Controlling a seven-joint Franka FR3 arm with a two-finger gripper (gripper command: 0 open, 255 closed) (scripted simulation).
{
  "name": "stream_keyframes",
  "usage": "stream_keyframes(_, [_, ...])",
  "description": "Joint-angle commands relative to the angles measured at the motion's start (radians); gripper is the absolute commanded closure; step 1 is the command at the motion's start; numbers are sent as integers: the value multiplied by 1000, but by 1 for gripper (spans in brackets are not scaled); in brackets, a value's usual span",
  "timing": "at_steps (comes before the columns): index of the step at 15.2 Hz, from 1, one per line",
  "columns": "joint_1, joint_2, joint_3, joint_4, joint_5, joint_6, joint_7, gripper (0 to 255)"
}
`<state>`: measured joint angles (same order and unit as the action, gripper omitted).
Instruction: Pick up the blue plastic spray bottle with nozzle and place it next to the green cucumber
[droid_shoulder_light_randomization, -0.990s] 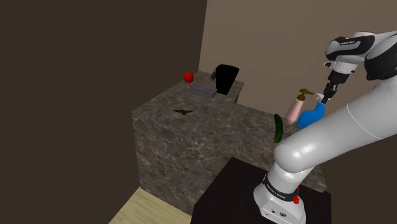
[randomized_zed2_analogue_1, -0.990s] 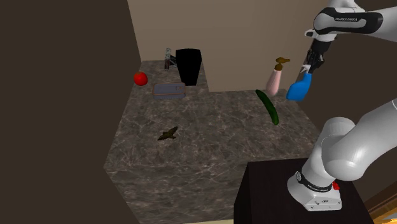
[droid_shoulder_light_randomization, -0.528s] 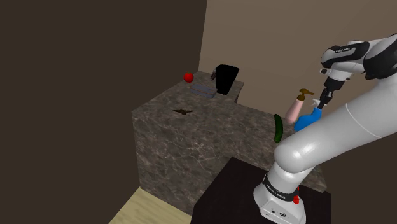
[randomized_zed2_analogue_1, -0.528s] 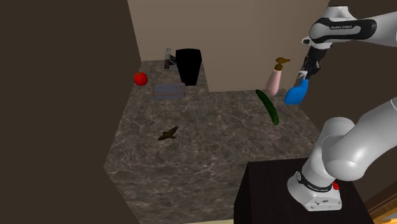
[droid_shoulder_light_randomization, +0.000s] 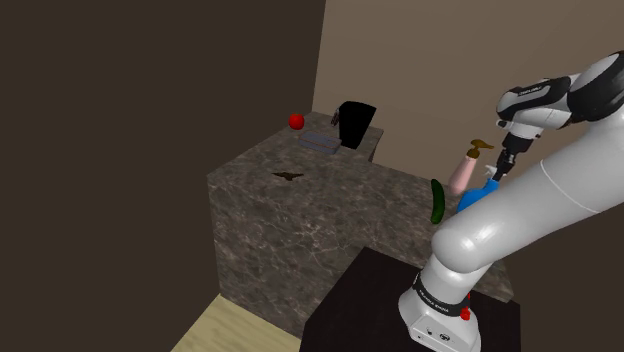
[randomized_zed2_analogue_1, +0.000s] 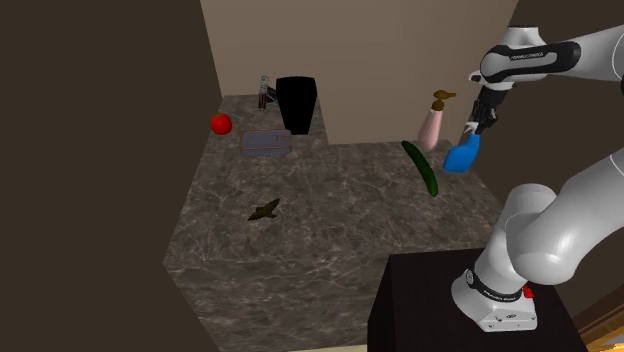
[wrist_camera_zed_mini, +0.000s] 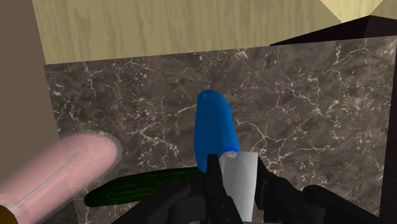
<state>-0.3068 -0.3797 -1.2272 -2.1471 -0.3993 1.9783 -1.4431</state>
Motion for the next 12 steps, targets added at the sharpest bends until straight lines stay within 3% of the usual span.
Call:
stream_keyframes(1, [2, 3, -14, -21, -4, 26, -2, 255])
stream_keyframes(10, [8, 7, -24, -28, -3, 37, -3, 255])
stream_keyframes(11, [8, 7, -24, -28, -3, 37, -3, 0])
stream_keyframes(12, [7, 7, -23, -28, -3, 37, -3, 0])
